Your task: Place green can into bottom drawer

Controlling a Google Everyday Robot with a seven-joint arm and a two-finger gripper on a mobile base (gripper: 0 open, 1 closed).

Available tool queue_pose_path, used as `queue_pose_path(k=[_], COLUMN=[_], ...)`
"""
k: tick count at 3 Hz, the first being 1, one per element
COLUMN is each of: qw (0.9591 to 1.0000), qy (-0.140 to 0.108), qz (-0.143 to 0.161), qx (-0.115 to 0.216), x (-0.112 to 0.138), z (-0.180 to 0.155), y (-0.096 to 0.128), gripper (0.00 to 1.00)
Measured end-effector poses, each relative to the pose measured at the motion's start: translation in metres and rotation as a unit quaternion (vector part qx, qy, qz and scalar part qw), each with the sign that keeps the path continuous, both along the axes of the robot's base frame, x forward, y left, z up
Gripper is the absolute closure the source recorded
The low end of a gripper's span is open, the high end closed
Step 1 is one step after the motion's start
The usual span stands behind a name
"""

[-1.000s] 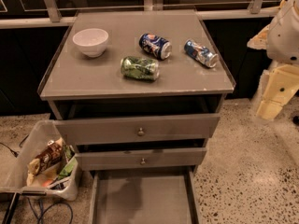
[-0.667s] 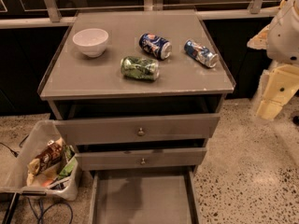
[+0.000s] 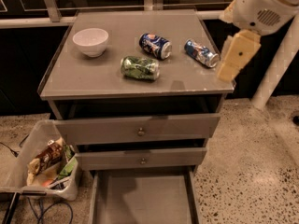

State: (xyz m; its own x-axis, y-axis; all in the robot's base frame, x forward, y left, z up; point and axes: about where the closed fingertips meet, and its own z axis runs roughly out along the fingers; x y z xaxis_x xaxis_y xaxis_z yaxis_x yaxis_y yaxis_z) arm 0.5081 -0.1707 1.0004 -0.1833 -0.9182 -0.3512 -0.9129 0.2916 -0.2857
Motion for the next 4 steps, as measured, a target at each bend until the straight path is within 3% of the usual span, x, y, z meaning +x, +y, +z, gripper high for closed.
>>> queue_pose_path(k=[1,2,4], qw=[0.9952,0.995,0.9898], qy=[-0.034,-0.039,-0.004], qz=[0.008,0.01,0.072], qx=[0.091,0.091,0.123], x=[0.038,0.039,0.061], z=[0.022,0.023,-0.022], y=[0.026,0.028,0.102], gripper=[0.0,0.0,0.0])
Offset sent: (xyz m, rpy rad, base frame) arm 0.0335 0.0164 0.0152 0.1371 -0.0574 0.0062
